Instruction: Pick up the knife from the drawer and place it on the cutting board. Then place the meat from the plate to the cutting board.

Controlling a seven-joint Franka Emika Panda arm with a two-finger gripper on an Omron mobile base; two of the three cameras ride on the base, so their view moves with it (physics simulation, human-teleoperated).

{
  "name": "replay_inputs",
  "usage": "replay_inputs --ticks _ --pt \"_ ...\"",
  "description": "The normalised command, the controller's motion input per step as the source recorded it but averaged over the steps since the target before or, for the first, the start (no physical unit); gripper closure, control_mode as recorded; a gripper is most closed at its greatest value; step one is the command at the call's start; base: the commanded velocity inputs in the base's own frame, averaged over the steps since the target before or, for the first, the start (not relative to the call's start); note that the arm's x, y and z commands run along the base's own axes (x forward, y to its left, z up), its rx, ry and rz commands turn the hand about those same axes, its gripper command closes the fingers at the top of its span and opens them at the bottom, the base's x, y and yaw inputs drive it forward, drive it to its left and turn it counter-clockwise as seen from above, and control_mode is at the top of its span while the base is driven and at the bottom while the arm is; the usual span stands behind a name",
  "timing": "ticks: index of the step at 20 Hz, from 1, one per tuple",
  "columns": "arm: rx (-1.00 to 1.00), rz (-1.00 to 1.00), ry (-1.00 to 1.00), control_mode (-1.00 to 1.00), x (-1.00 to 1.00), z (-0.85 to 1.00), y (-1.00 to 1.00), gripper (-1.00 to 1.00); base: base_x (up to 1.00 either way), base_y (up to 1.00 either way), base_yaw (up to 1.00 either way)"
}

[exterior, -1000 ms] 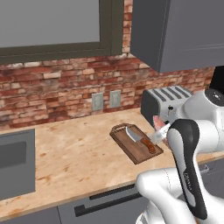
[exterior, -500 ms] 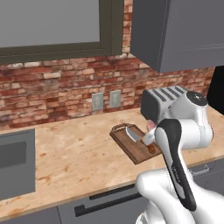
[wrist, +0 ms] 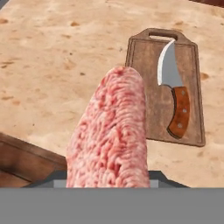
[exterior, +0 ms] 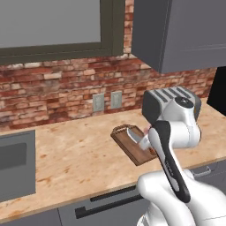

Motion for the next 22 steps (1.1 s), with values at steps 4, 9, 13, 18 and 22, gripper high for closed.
replay_inputs --ticks 4,9,13,18,22 --pt "0.0 0.01 0.07 -1.0 0.39 -0.5 0.0 1.0 0.0 0.0 0.0" --pt "0.0 0.01 0.0 -1.0 0.45 -0.33 0.0 1.0 0.0 0.0 0.0" --pt "0.0 0.01 0.0 -1.0 0.45 -0.35 0.0 1.0 0.0 0.0 0.0" --pt "0.0 0.0 0.01 -1.0 0.43 -0.35 0.0 1.0 0.0 0.0 0.0" --pt "0.0 0.02 0.02 -1.0 0.4 -0.34 0.0 1.0 0.0 0.0 0.0"
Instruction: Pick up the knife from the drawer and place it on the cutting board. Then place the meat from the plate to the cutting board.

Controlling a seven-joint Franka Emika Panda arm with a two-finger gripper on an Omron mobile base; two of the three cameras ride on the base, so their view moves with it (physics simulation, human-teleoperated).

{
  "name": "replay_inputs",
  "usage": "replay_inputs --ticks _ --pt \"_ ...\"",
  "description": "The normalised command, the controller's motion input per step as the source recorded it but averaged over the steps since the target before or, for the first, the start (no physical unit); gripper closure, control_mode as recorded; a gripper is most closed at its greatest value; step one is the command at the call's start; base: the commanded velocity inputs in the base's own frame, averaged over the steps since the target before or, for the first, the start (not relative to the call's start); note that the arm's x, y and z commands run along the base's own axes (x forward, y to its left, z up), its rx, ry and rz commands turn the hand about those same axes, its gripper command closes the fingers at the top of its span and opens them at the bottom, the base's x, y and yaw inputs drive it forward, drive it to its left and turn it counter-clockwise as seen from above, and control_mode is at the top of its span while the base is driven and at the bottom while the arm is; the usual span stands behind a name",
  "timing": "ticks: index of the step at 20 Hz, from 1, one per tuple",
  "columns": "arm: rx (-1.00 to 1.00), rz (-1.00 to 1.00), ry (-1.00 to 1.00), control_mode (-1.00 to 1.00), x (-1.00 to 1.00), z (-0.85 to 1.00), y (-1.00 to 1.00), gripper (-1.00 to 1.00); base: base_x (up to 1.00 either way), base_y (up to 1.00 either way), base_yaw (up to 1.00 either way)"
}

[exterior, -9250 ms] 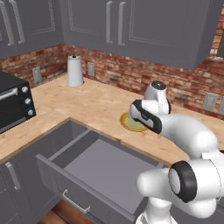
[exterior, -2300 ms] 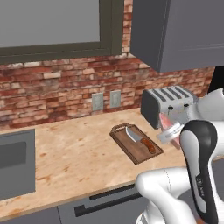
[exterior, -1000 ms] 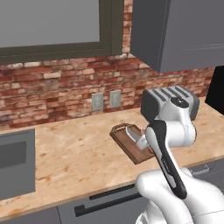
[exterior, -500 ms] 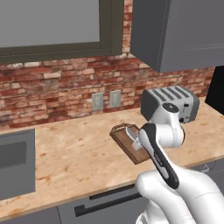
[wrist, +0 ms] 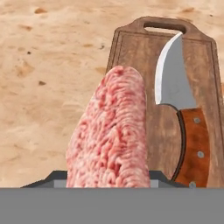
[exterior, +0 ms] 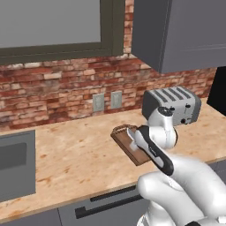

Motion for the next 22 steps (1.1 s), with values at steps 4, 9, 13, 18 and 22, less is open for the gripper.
replay_inputs --ticks 4,9,13,18,22 --pt "0.0 0.02 0.03 -1.0 0.42 -0.32 0.0 1.0 0.0 0.0 0.0" --pt "0.0 0.02 0.02 -1.0 0.34 -0.29 0.0 1.0 0.0 0.0 0.0" --pt "0.0 0.03 0.04 -1.0 0.35 -0.35 0.0 1.0 0.0 0.0 0.0" --pt "0.0 0.02 0.05 -1.0 0.27 -0.41 0.0 1.0 0.0 0.0 0.0" --pt "0.0 0.0 0.05 -1.0 0.25 -0.36 0.0 1.0 0.0 0.0 0.0"
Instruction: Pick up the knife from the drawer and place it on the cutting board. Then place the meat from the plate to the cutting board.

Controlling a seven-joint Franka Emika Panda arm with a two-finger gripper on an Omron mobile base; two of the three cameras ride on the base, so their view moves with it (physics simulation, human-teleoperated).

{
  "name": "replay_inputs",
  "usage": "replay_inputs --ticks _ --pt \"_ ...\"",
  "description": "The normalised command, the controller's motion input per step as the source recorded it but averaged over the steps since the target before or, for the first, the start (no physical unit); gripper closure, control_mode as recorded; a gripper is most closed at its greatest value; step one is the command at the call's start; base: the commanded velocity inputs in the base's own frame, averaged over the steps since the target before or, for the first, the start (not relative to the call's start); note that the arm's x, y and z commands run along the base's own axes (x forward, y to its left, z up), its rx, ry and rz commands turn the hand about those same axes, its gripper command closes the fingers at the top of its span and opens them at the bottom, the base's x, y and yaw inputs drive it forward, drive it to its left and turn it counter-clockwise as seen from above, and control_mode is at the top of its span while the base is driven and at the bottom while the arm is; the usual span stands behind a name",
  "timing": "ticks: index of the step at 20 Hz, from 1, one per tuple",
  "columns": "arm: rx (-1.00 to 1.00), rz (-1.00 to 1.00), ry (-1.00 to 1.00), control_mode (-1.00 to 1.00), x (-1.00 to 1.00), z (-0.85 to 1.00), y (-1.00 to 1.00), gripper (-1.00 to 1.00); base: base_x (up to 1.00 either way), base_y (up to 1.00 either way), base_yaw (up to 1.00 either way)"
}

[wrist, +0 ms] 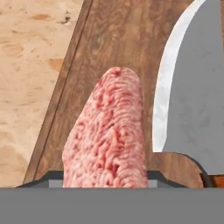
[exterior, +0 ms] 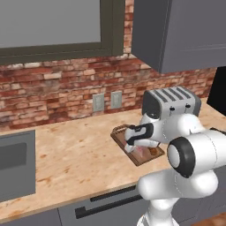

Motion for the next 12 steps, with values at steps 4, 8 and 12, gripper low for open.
replay_inputs --ticks 4,8,12 --pt "0.0 0.0 0.04 -1.0 0.19 -0.41 0.0 1.0 0.0 0.0 0.0" --pt "0.0 0.0 0.04 -1.0 0.2 -0.38 0.03 1.0 0.0 0.0 0.0" --pt "0.0 0.0 0.02 -1.0 -0.01 -0.18 0.13 -1.0 0.0 0.0 0.0"
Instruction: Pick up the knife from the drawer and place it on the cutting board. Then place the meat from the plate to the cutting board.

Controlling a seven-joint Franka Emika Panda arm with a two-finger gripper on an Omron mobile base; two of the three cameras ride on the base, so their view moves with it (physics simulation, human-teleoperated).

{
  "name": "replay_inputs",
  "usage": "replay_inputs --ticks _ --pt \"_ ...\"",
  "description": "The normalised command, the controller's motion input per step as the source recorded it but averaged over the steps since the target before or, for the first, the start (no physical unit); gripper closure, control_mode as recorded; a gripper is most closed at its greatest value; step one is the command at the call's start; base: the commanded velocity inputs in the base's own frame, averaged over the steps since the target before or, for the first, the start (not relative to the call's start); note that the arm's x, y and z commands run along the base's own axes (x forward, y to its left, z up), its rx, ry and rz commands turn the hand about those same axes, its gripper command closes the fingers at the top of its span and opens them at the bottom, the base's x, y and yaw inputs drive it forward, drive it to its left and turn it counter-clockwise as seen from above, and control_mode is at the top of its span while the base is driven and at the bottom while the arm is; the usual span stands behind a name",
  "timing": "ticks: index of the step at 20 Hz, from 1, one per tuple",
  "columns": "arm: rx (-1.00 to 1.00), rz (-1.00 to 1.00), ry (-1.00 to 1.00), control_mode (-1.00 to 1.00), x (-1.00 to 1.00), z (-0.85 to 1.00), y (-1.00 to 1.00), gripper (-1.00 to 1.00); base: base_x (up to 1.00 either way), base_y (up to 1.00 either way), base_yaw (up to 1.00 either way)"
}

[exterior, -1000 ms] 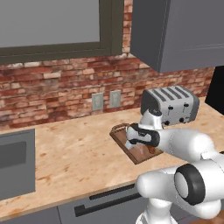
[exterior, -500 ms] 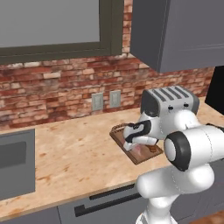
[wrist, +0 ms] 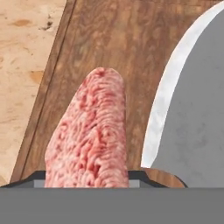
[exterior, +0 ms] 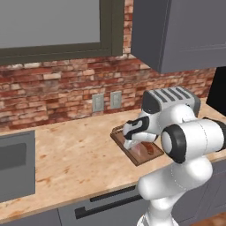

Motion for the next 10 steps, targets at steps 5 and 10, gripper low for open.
replay_inputs --ticks 5,10 --pt "0.0 -0.01 0.0 -1.0 -0.11 0.0 0.1 -1.0 0.0 0.0 0.0" --pt "0.0 -0.09 -0.25 -1.0 -0.37 0.3 0.0 -1.0 0.0 0.0 0.0"
